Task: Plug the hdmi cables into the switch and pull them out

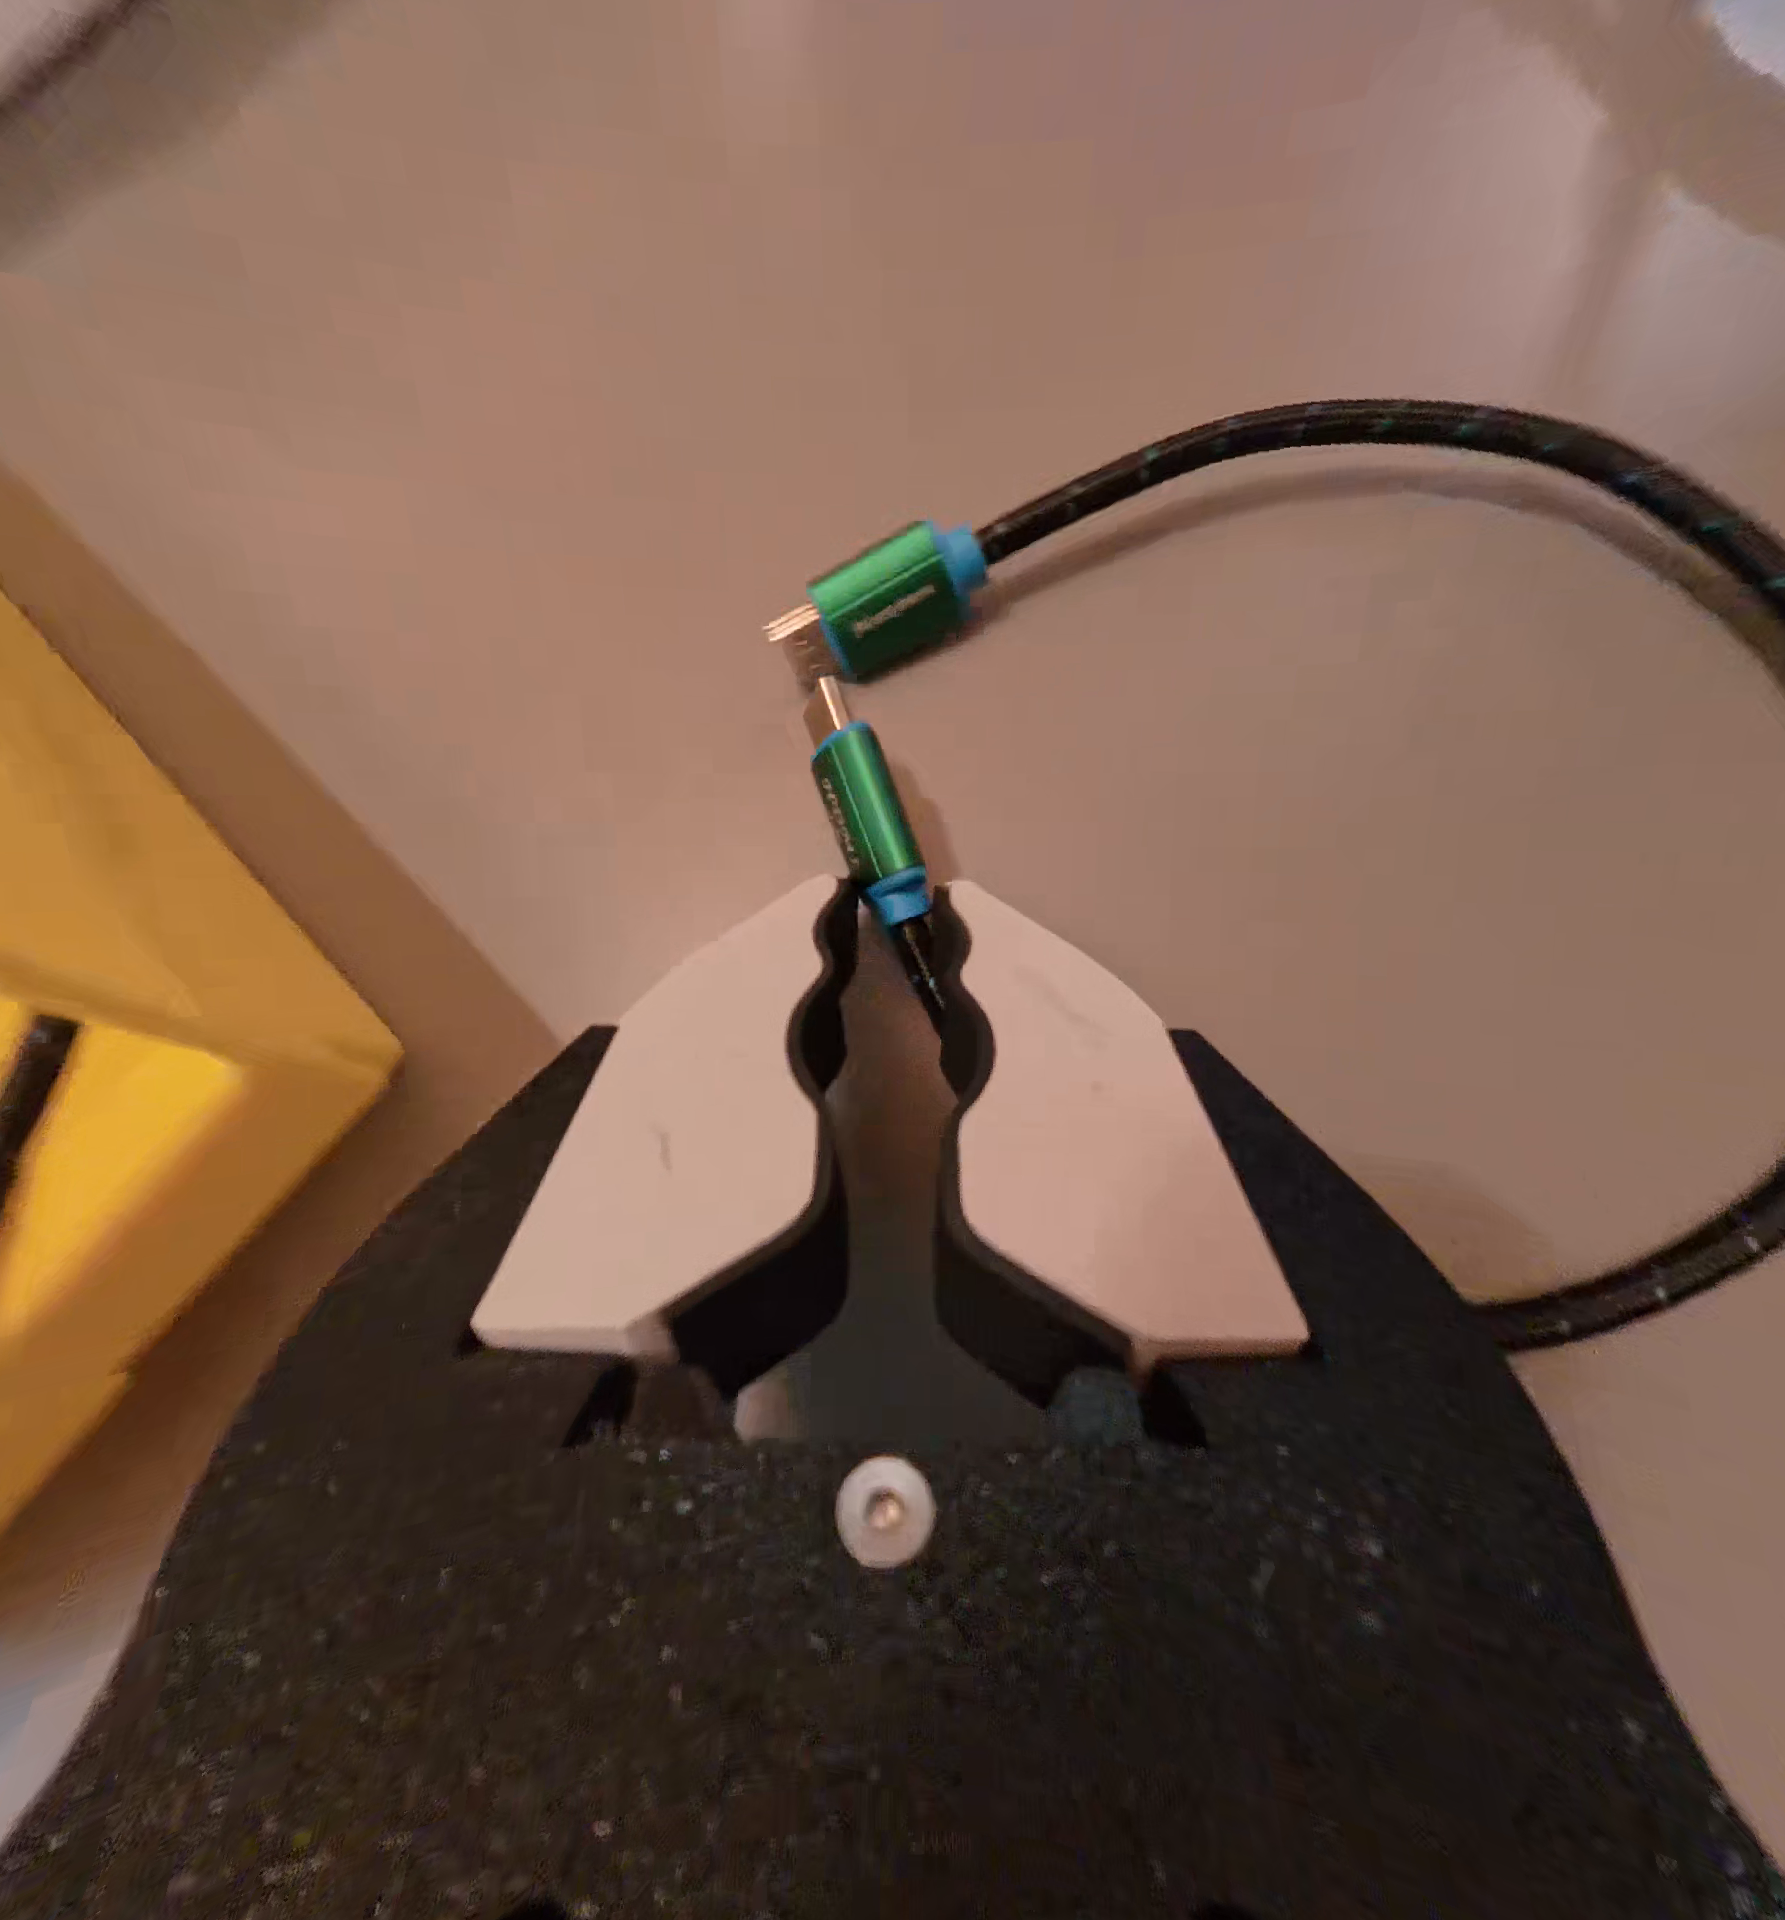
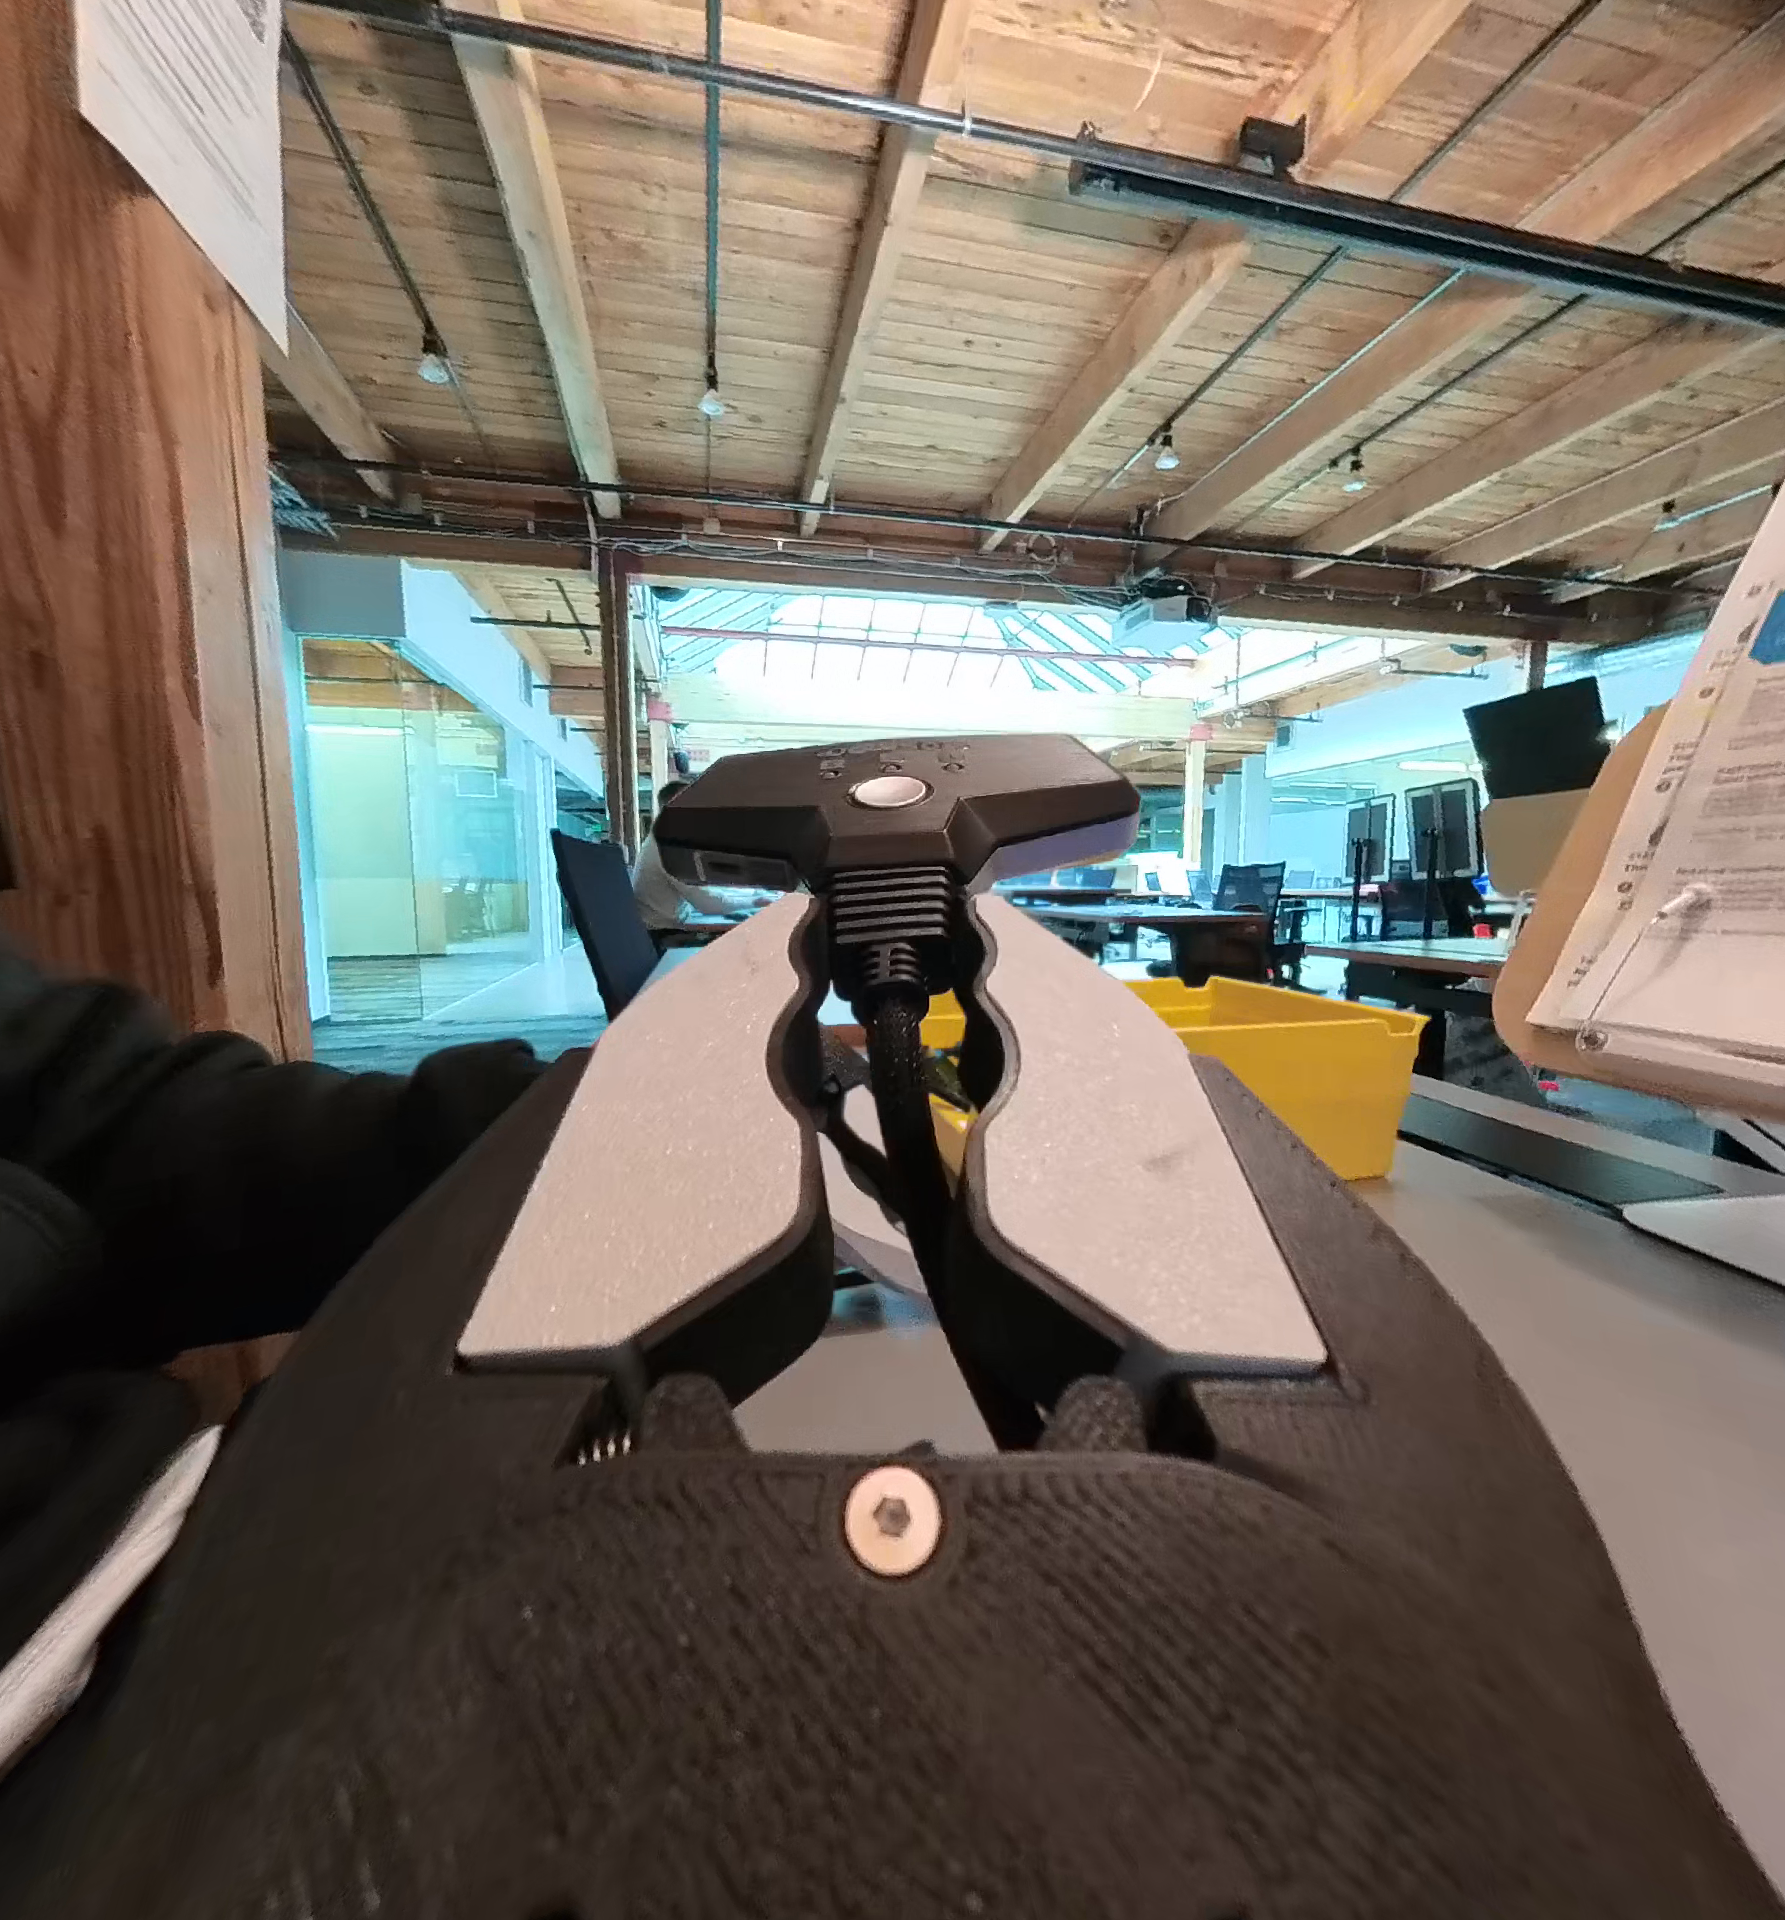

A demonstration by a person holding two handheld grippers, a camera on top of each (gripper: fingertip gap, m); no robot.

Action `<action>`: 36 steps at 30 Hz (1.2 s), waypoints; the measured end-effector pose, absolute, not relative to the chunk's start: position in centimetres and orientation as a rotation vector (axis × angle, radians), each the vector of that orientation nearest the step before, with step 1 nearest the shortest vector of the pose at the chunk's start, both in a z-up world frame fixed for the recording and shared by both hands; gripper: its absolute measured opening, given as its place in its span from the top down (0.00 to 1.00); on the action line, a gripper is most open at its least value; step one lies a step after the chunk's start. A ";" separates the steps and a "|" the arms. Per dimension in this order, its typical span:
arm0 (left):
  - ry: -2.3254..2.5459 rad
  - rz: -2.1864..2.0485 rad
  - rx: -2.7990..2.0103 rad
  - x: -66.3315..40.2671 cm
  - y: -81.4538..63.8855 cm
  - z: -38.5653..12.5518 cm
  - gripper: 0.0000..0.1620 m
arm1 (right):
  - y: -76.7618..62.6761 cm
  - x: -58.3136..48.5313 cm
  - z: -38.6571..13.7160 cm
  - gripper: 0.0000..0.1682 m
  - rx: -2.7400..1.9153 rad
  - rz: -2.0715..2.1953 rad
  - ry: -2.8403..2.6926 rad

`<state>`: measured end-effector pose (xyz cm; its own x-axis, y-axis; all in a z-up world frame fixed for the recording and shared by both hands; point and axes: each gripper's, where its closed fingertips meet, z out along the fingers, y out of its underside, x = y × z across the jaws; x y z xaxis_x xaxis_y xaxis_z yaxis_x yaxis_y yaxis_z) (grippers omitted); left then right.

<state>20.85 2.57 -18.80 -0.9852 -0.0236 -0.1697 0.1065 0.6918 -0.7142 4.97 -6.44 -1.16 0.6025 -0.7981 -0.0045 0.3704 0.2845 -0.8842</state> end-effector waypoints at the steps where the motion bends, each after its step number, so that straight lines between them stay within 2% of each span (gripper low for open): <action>1: 2.672 -1.211 0.163 20.9 2.3 -18.0 0.92 | -6.5 4.8 -1.0 0.86 -1.001 -0.825 0.494; 8: 2.164 -1.601 0.706 18.6 1.0 -9.3 0.93 | -5.9 3.1 -1.4 0.86 -1.024 -0.634 0.370; 14: 1.937 -1.665 0.904 15.5 0.3 -5.9 0.94 | -5.8 3.4 -2.1 0.86 -1.065 -0.619 0.392; 25: 1.596 -1.116 1.064 12.9 1.5 -3.3 0.94 | -6.6 4.6 -3.6 0.86 -1.097 -0.646 0.485; 36: 1.515 -0.980 1.149 11.5 2.4 -1.9 0.94 | -5.9 5.2 -4.5 0.86 -1.172 -0.661 0.512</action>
<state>11.46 2.45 -1.94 -0.0942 0.1988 -0.9755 0.9713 0.2335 -0.0462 5.24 -5.94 -4.48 0.7065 -0.7071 -0.0274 0.2035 0.2402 -0.9492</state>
